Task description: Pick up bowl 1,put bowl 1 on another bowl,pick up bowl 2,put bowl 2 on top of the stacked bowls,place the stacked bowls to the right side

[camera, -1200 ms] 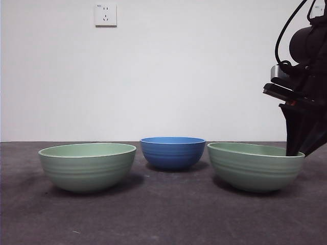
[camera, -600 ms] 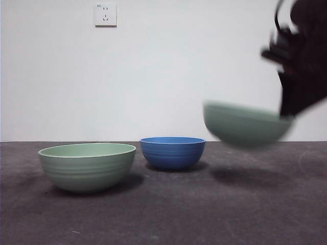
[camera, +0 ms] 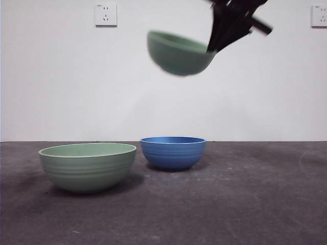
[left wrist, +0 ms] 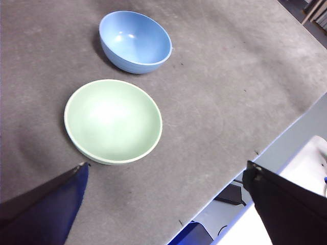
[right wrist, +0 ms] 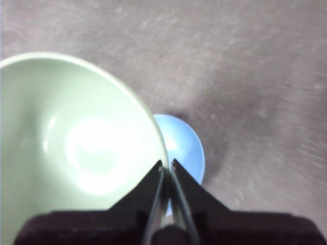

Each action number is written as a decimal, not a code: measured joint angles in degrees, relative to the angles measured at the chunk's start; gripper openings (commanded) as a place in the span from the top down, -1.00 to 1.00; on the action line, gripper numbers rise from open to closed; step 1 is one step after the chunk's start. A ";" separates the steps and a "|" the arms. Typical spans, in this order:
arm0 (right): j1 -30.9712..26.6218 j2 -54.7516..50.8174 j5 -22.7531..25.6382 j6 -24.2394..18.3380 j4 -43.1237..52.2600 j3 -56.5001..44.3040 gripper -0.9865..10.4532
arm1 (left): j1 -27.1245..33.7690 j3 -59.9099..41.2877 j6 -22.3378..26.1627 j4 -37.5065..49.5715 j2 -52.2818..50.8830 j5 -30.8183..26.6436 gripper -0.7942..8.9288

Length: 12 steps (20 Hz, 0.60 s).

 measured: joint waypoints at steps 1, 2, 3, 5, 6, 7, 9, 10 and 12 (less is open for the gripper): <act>0.07 3.48 0.39 0.09 -1.33 2.49 0.85 | -0.44 0.00 0.00 -0.02 0.00 -0.04 -0.33; 0.28 6.69 1.18 0.20 -2.19 4.39 0.85 | -0.76 0.00 0.00 -0.02 0.00 -0.04 -0.33; 0.59 10.36 1.95 0.24 -2.60 6.14 0.85 | -1.14 0.00 0.00 -0.04 0.00 -0.09 -0.33; 0.76 15.96 2.71 0.26 -2.67 7.56 0.85 | -1.68 0.00 0.00 -0.13 0.02 -0.68 -0.33; 0.83 17.79 3.10 0.26 -2.78 7.65 0.85 | -1.92 0.00 0.00 -0.17 0.00 -1.18 -0.33; 1.07 19.61 4.02 0.26 -2.99 7.65 0.85 | -2.29 0.00 0.00 -0.33 0.00 -2.36 -0.33; 1.49 21.49 5.66 0.02 -3.19 7.67 0.85 | -2.80 0.00 0.00 -0.59 0.09 -3.45 -0.33; 1.53 21.79 5.73 -0.17 -3.43 7.67 0.85 | -3.02 0.00 0.00 -0.63 0.20 -3.52 -0.33; 1.90 21.86 5.70 -0.50 -3.58 7.82 0.85 | -3.37 0.00 0.00 -0.61 0.68 -3.54 -0.33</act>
